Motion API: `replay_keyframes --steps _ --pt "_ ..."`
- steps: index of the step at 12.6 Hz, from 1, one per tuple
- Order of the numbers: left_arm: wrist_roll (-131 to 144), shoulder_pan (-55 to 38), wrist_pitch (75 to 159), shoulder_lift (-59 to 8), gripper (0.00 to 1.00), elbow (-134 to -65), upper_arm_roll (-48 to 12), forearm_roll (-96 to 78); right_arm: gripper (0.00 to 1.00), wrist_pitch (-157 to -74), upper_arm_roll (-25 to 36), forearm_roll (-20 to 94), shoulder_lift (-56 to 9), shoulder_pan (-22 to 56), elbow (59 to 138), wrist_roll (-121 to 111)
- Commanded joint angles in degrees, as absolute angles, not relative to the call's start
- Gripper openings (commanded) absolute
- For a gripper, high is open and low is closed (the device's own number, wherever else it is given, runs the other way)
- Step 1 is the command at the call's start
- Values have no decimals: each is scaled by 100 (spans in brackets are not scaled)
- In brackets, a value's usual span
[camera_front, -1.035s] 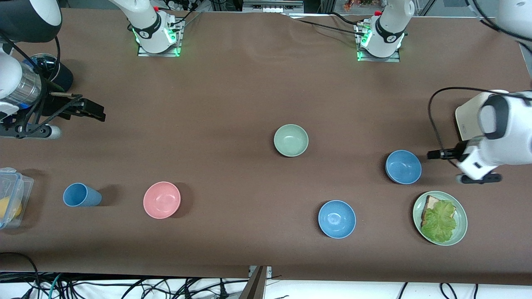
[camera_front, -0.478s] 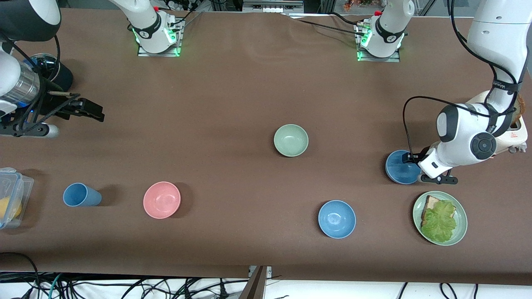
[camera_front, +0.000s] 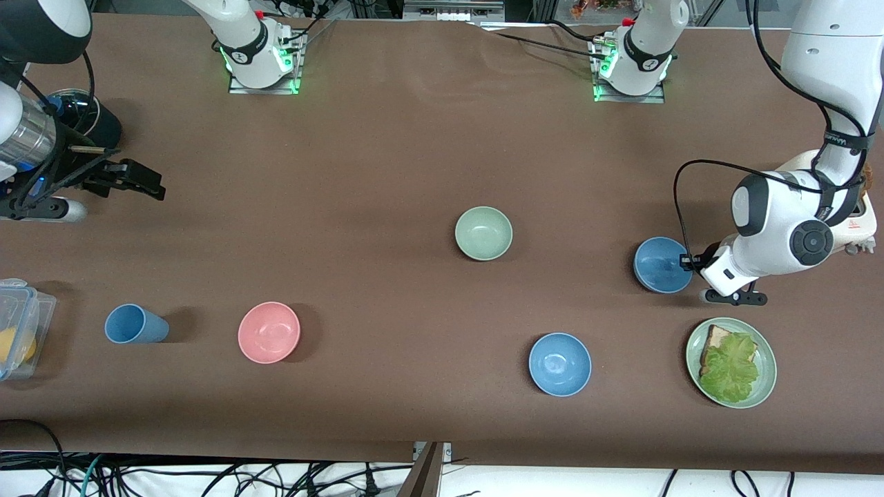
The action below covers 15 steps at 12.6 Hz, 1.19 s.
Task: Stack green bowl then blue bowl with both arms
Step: 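Grasp the blue bowl rim and carry it over the green bowl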
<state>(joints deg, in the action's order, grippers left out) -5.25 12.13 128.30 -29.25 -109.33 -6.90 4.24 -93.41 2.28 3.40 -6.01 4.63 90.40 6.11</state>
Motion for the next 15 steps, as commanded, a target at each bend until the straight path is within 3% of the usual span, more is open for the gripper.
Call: replay_keyframes --steps 1,4,7,9,11,15 --pt "-483 1230 12683 -2831 0 -10811 -677 466 100 -9405 -9 554 -466 132 9176 483" --pt "-247 1073 11510 -2681 0 -10084 -886 -165 100 -9369 0 562 -448 141 9167 483" --pt "1128 854 10532 -2558 0 -9651 -1693 -228 100 -9352 0 562 -344 167 9193 422" --pt "2271 425 10468 -2627 0 -9642 -2134 -263 100 -9422 -9 554 -115 176 9482 413" --pt "3082 -234 10529 -2733 0 -9633 -2136 -499 100 -9387 -9 554 -97 167 9562 413" --pt "3901 -1115 11617 -3259 0 -9598 -2127 -791 100 -9395 0 536 -176 158 9475 404"
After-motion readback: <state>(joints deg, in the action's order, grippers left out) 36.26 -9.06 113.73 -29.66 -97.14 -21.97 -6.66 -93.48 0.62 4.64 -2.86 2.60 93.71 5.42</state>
